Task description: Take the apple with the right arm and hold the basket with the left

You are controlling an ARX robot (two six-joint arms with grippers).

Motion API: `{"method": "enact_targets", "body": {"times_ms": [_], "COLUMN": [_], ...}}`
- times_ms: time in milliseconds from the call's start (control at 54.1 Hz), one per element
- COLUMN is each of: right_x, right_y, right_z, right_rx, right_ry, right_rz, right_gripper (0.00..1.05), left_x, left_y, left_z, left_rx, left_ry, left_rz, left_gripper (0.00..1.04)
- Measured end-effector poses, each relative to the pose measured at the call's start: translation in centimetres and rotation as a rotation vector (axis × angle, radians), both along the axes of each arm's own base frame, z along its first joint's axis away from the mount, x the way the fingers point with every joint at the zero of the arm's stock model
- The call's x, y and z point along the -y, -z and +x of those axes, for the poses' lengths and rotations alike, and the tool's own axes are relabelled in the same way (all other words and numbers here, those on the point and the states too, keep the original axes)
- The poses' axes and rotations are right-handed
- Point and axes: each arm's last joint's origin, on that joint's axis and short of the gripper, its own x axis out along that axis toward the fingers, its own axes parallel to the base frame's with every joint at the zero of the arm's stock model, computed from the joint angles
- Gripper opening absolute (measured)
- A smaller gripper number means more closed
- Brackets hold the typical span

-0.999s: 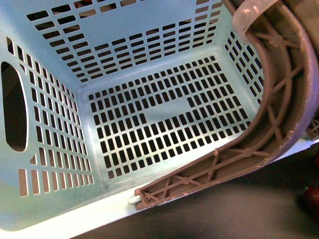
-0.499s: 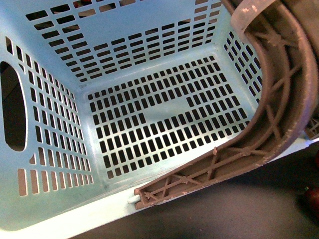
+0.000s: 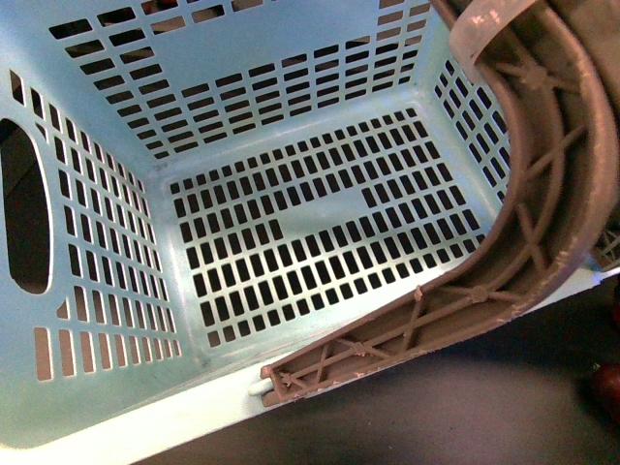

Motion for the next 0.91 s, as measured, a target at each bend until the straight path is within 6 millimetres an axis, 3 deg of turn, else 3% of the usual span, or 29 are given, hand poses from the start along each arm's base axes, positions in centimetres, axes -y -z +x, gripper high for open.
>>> {"method": "enact_targets", "body": {"times_ms": [129,222,296,425,518,629,740,906], "right_x": [0.0,0.0,0.0,-0.4,-0.9,-1.7,-2.3,-5.3], "right_y": [0.5,0.6,0.5,-1.2,-4.8,-11.3,-15.3,-24.6], "right_z": [0.0,-0.1,-0.2,-0.9,-1.3,-1.7,-2.2,-3.9], "right_rx": [-0.018,-0.024,-0.022,0.011,0.098,0.264,0.362,0.6], "right_ry": [0.002,0.006,0.006,-0.011,-0.047,-0.096,-0.113,-0.187], "right_rz": [0.007,0.008,0.011,0.023,0.019,0.024,0.032,0.079], "right_gripper": [0.95,0.84,0.81,0.81,0.81,0.81,0.81,0.81], "left_x": [0.0,0.0,0.0,0.0,0.0,0.0,0.0,0.0], "left_y": [0.0,0.0,0.0,0.0,0.0,0.0,0.0,0.0], "left_z": [0.0,0.0,0.0,0.0,0.0,0.0,0.0,0.0], "left_rx": [0.0,0.0,0.0,0.0,0.0,0.0,0.0,0.0], "left_ry": [0.0,0.0,0.0,0.0,0.0,0.0,0.0,0.0], "left_rz": [0.0,0.0,0.0,0.0,0.0,0.0,0.0,0.0], "left_gripper": [0.15,0.15,0.15,0.15,0.15,0.15,0.15,0.15]}}
